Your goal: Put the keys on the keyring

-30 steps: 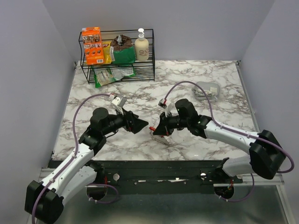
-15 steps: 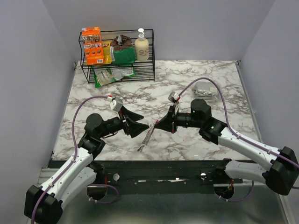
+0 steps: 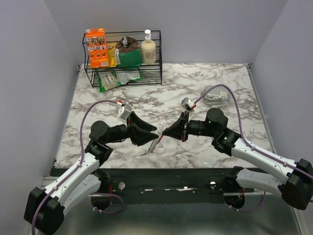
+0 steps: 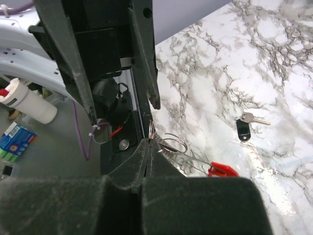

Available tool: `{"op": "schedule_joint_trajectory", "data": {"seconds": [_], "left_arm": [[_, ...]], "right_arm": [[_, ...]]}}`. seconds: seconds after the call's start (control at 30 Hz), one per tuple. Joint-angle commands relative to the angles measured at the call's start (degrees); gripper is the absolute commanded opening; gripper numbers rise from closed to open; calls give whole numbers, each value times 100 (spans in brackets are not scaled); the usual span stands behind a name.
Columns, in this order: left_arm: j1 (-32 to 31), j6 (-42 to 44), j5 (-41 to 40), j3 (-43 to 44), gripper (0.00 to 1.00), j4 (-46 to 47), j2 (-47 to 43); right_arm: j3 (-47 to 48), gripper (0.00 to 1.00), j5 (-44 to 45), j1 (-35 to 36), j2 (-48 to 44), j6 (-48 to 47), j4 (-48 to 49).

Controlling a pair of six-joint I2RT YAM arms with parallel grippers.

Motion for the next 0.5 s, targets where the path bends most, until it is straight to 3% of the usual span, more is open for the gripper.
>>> {"op": "schedule_joint_trajectory", "data": {"seconds": [0.0, 0.47], "left_arm": [[-102, 94, 117, 46, 58, 147, 97], [-216, 51, 196, 29, 51, 515, 132]], "right_arm": [[-77, 1, -292, 40, -228, 100, 638], [-200, 1, -494, 40, -405, 162, 876]]}}
